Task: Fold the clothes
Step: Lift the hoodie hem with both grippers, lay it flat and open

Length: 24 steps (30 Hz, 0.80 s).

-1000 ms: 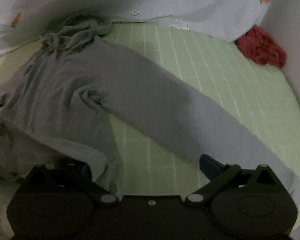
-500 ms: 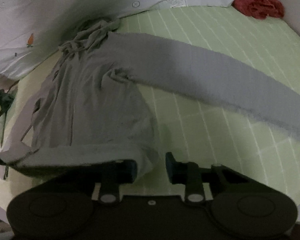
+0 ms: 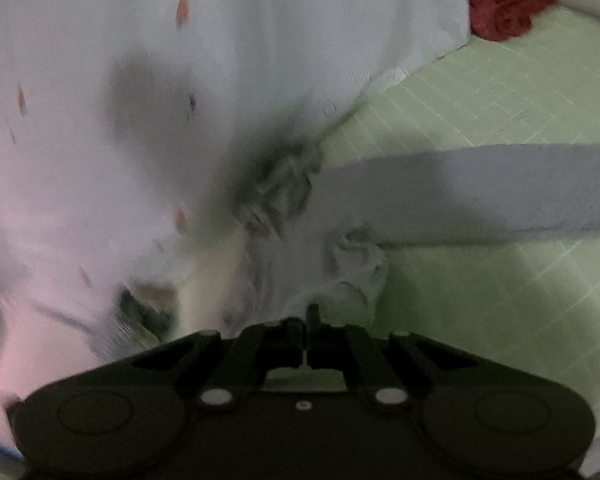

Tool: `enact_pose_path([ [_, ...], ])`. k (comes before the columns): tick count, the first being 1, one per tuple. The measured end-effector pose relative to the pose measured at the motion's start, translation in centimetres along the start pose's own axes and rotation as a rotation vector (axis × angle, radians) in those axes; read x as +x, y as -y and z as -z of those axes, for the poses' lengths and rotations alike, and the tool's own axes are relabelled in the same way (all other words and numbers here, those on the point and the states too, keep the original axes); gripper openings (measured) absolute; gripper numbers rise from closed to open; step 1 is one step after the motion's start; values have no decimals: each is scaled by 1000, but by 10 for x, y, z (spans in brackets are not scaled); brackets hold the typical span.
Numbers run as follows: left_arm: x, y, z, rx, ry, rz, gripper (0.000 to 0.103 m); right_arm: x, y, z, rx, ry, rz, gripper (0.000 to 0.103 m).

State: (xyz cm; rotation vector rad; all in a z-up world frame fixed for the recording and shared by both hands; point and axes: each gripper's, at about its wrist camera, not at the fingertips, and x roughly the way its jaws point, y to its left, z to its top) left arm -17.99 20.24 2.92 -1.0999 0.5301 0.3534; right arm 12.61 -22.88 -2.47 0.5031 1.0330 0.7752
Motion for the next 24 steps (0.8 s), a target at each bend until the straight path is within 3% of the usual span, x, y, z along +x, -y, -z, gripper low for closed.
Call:
enact_pose_path([
  [1, 4, 0, 1, 53, 2, -95, 3, 2, -5, 0, -77, 6, 92, 1],
  [2, 10, 9, 7, 201, 3, -265, 3, 5, -12, 1, -170, 9, 188, 1],
  [3, 17, 14, 16, 294, -18, -338, 2, 7, -16, 3, -220, 1, 226, 1],
  [4, 23, 19, 26, 377, -42, -395, 2, 6, -13, 3, -162, -11, 154, 1],
  [6, 17, 5, 29, 237, -87, -259, 2, 4, -7, 2, -45, -35, 11, 1],
  [7, 9, -4, 29, 151, -71, -211, 2, 3, -5, 3, -18, -36, -20, 1],
  [8, 2, -14, 29, 65, -52, -166, 2, 2, -6, 4, -45, -21, 16, 1],
  [9, -1, -16, 31, 79, -35, -214, 2, 1, -6, 6, -79, -13, 61, 1],
  [11, 6, -6, 39, 288, -49, -410, 3, 3, -8, 12, -174, -22, 183, 1],
  [12, 8, -6, 42, 308, -66, -433, 2, 3, -5, 14, -168, -32, 195, 1],
  [13, 4, -14, 40, 217, -79, -344, 2, 3, 4, 13, -73, -52, 127, 1],
  [14, -3, -29, 37, 57, -78, -216, 2, 3, 11, 13, -7, -67, 88, 1],
  [15, -10, -43, 33, -110, -73, -83, 2, 2, 13, 13, 12, -71, 97, 1],
  [16, -14, -49, 31, -158, -55, -69, 2, 1, 13, 13, 21, -69, 111, 1],
  [17, -17, -45, 29, -85, -32, -152, 2, 0, 14, 14, 29, -60, 117, 1],
  [19, -5, -27, 36, 202, -40, -398, 3, -2, 22, 15, 82, -55, 100, 1],
  [20, 1, -29, 39, 234, -67, -417, 3, 0, 19, 18, 52, -63, 127, 1],
  [22, 9, -48, 45, 149, -134, -367, 3, 6, 12, 25, -27, -80, 188, 1],
  [24, 17, -61, 57, 147, -171, -431, 2, 15, 0, 37, -174, -108, 271, 1],
])
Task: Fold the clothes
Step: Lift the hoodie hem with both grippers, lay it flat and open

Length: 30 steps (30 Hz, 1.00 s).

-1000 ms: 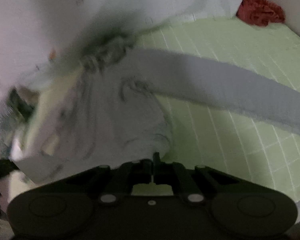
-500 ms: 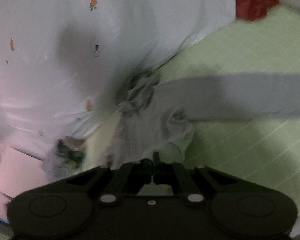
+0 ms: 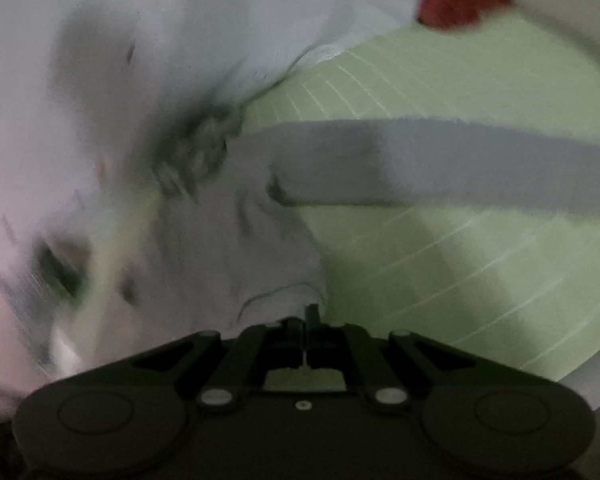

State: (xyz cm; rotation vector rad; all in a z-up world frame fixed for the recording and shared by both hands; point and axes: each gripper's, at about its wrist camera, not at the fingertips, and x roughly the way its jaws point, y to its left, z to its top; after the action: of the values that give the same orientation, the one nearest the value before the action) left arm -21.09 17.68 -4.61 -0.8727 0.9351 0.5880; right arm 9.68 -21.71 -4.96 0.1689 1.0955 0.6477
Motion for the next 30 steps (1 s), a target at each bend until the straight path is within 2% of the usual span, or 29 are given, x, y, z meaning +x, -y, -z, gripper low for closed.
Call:
enact_pose_path([
  [3, 22, -7, 20, 16, -60, -67, 3, 17, 1, 18, -55, -54, 70, 1],
  [6, 37, -18, 40, 18, -105, -119, 3, 29, 19, 38, -26, -110, 114, 1],
  [9, 42, -26, 48, 39, -119, -210, 0, 39, 38, 51, 21, -152, 131, 1],
  [13, 37, -47, 50, -45, -122, -197, 0, 46, 47, 59, 36, -194, 155, 1],
  [18, 32, -50, 48, -38, -84, -186, 1, 42, 55, 64, 48, -217, 221, 4],
  [21, 28, -40, 56, -8, -47, -167, 13, 38, 53, 60, 22, -187, 265, 8],
  [24, 25, -29, 52, 31, -7, -166, 28, 37, 46, 54, -18, -143, 258, 15],
  [25, 27, -26, 50, 41, 5, -167, 35, 37, 42, 51, -33, -128, 254, 18],
  [27, 33, -20, 44, 59, 29, -169, 45, 42, 30, 47, -75, -99, 251, 35],
  [28, 35, -18, 42, 63, 39, -166, 49, 44, 23, 45, -98, -85, 250, 35],
  [30, 36, -18, 36, 67, 65, -157, 69, 46, 9, 41, -146, -56, 242, 40],
])
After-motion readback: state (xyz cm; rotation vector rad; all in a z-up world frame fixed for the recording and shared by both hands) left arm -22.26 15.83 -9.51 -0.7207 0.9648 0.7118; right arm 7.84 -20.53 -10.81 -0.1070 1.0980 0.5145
